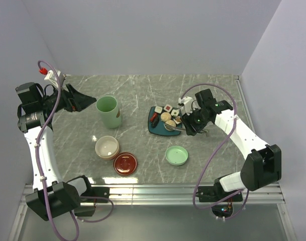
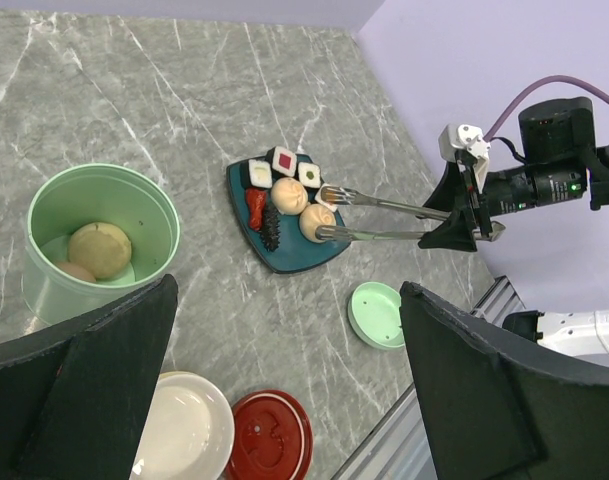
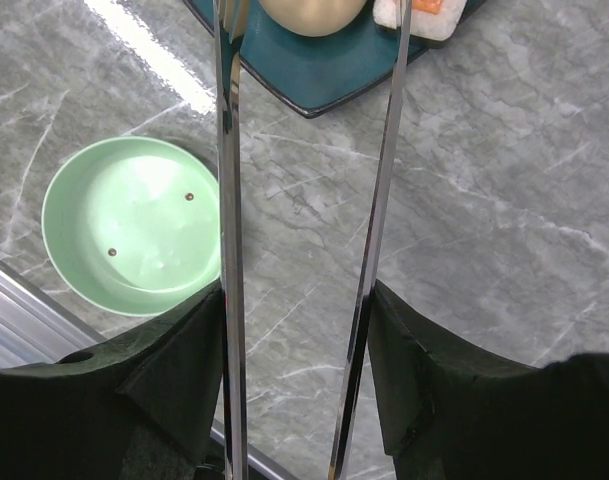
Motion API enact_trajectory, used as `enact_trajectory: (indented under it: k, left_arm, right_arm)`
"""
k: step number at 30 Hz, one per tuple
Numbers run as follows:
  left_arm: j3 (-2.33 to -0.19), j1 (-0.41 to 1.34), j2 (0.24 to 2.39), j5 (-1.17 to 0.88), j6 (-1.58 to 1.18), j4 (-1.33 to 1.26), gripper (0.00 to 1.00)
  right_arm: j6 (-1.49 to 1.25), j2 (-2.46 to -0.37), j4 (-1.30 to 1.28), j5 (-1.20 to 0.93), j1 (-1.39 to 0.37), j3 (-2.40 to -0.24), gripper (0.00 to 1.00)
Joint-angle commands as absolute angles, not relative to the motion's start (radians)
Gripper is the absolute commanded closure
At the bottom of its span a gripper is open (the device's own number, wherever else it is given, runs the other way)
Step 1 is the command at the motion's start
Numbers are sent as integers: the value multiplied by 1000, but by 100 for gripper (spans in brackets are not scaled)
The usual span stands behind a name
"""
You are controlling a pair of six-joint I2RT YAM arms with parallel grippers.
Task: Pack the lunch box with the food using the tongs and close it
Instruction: Pick up the food using the clamp
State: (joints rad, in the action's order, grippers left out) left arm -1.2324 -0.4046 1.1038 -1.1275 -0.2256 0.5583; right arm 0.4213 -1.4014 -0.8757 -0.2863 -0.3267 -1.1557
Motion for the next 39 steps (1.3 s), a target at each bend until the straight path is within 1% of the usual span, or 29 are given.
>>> enact_trajectory:
  k: [1, 14, 24, 33, 39]
  left_arm:
    - [-1232, -408, 1098, -1129, -204, 546, 1]
    - [-1223, -408, 1104, -1132, -213, 529, 1]
    - [-1224, -408, 1114, -1134, -216, 523, 1]
    - [-1224, -408, 1115, -1127, -212, 529, 1]
    - [-1224, -408, 1115, -1124, -212, 529, 1]
  right_arm:
    - [439, -1394, -865, -313, -325, -1147, 39]
    - [463, -1401, -890, -325, -336, -1140, 38]
    - [477, -1404, -888, -328, -348, -1134, 43]
    - [469, -1450, -873, -327, -368, -1146, 41]
    - [466, -1459, -873, -330, -371, -1152, 42]
